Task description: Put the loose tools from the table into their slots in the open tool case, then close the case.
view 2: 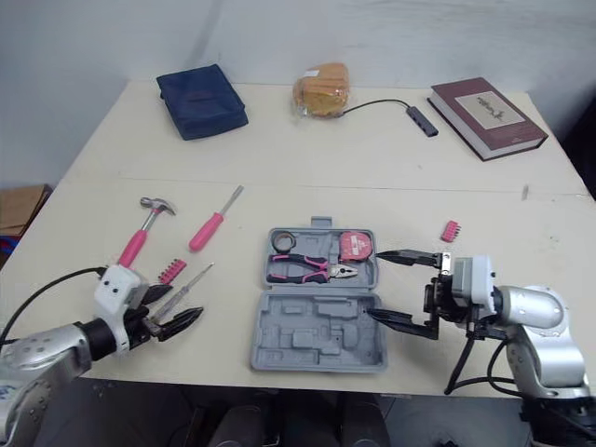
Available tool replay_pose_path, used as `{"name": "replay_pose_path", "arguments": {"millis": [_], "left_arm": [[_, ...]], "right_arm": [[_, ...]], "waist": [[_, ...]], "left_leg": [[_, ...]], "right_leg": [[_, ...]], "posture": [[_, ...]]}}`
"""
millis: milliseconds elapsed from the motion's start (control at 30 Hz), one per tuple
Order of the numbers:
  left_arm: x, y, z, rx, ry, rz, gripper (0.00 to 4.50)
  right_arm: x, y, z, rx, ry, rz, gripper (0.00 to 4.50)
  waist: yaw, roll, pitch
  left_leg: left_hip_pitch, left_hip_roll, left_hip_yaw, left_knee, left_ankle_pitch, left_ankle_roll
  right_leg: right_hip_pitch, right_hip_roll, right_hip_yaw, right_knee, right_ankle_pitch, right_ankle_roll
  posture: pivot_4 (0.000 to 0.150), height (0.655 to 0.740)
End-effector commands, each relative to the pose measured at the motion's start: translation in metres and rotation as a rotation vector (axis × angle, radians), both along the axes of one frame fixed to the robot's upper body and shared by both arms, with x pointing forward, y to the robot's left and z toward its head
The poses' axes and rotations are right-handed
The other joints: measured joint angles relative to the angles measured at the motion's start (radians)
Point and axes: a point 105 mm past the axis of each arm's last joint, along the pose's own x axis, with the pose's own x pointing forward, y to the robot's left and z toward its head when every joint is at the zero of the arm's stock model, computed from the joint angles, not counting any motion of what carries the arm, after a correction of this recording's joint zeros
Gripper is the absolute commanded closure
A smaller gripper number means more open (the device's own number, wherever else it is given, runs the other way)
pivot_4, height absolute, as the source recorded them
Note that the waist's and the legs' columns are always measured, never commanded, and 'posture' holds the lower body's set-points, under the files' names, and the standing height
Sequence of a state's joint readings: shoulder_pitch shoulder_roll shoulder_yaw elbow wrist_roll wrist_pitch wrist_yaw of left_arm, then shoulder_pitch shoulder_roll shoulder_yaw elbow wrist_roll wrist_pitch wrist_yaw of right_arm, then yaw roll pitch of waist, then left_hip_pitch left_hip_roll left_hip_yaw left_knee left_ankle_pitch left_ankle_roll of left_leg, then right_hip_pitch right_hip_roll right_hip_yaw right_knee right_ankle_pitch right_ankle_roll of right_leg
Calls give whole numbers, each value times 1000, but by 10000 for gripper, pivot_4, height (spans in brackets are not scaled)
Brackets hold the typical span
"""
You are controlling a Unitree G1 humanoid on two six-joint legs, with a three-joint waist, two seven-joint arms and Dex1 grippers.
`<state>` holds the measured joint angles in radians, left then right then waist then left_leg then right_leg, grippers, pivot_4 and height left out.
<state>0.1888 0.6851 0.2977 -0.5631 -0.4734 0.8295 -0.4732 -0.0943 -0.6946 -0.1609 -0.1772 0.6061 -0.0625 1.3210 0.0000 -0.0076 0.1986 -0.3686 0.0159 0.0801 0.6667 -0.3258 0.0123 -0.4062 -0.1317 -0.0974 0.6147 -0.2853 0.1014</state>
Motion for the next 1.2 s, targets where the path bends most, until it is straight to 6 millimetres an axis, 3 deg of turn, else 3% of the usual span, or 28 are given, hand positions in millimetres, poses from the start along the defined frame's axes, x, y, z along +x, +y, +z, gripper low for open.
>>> {"name": "replay_pose_path", "arguments": {"millis": [33, 133, 200, 267, 467, 533, 633, 700, 800, 967, 1200], "left_arm": [[-2, -3, -3, 30, 30, 8, 222], [-4, -3, -6, 56, 59, 13, 222], [-5, -4, -8, 59, 81, 21, 5419], [-6, -6, -11, 68, 106, 38, 12257], [-6, -9, -13, 94, 139, 16, 39456], [-4, -11, -11, 113, 127, -10, 44929], [5, -15, -1, 87, 71, -22, 44929], [16, -35, 29, 36, -98, -151, 44929], [10, -63, 62, 3, -237, -387, 44929], [-5, -83, 70, 51, -237, -691, 44929], [1, -109, 67, 182, -106, -926, 44929]], "right_arm": [[-4, 4, 11, 7, -47, 16, 0], [-5, 4, 13, 7, -48, 16, 0], [-6, 5, 14, 7, -46, 17, 0], [-8, 6, 16, 11, -45, 29, 0], [-14, 10, 18, 23, -32, 55, 0], [-15, 10, 18, 20, -33, 58, 0], [-15, 10, 18, 15, -37, 55, 0], [-16, 7, 17, -1, -48, 43, 0], [-19, -5, 13, -52, -49, 18, 0], [-18, -29, 6, -96, -41, -51, 0], [-11, -53, -7, -137, -30, -153, 0]], "waist": [[1, 0, 0], [2, 0, 0], [2, 1, -1], [1, 1, -1], [4, 1, -2], [4, 1, -2], [5, 2, -2], [10, 2, -2], [27, 1, -2], [21, 1, -2], [23, 1, -2]], "left_leg": [[0, 0, 0, 0, 0, 0], [0, 0, 0, 0, 0, 0], [0, 0, 0, 0, 0, 0], [0, 0, 0, 0, 0, 0], [0, 0, 0, 0, 0, 0], [1, 0, 0, 0, 0, 0], [1, -1, 0, 0, 0, 0], [0, 0, 0, 0, 0, 0], [-2, 0, -1, 2, 0, 0], [-2, 0, 1, 1, 0, 1], [0, -2, 2, 2, 2, 2]], "right_leg": [[0, 0, -2, 0, 0, 0], [0, 0, -2, 0, 0, 0], [0, 0, -2, 0, 0, 0], [0, 0, -2, 0, 0, 0], [0, -1, -2, 0, 0, 0], [0, -1, -2, 0, 0, 0], [0, -1, -1, 0, 0, 0], [0, -1, -2, 0, 0, 0], [0, -1, -3, 0, 0, 0], [0, 1, -3, -3, 0, 0], [0, 4, -2, 1, 0, 0]], "posture": [[1500, 7400], [1500, 7400], [1500, 7400], [1500, 7400], [1500, 7400], [1500, 7400], [1500, 7400], [1500, 7400], [1500, 7400], [1500, 7400], [1500, 7400]]}}
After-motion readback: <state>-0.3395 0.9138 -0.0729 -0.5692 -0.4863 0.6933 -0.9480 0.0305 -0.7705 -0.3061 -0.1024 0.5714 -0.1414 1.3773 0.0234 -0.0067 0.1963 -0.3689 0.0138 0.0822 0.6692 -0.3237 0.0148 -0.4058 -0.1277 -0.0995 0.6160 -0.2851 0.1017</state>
